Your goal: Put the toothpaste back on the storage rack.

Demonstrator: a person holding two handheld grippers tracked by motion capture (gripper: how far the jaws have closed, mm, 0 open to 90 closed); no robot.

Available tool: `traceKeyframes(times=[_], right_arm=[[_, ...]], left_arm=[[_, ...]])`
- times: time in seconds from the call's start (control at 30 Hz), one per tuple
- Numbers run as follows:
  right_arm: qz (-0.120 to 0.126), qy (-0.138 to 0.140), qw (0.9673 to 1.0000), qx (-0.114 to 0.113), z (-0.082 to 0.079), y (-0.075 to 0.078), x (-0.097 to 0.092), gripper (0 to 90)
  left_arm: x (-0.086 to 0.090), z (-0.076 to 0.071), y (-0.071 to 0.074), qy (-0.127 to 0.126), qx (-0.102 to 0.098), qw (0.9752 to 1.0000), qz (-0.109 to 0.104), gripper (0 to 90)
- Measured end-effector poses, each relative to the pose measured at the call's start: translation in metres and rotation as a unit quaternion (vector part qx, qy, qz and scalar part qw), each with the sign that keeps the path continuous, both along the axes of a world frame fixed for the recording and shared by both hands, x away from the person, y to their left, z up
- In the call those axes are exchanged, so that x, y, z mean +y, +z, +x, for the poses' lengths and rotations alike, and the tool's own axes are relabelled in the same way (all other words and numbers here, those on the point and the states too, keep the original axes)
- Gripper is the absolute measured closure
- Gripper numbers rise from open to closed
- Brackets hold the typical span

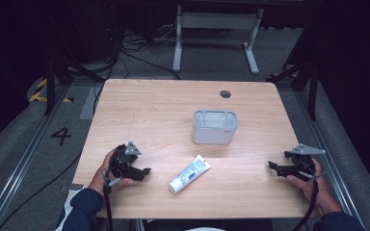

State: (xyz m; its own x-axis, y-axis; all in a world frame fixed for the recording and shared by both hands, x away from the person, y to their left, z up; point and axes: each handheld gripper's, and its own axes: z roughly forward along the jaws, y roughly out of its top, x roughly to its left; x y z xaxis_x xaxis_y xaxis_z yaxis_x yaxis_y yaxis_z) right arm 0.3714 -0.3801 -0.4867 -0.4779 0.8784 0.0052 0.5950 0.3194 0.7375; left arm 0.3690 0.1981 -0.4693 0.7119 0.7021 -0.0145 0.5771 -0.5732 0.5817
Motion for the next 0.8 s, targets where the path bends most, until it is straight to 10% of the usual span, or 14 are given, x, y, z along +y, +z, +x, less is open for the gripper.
traceKeyframes(times=[0.8], right_arm=[[-0.002, 0.006, 1.0000, 0.000, 0.000, 0.000, 0.000, 15.2]], left_arm=[[-0.061, 0.000, 0.038, -0.055, -0.012, 0.9984, 0.005, 18.6]])
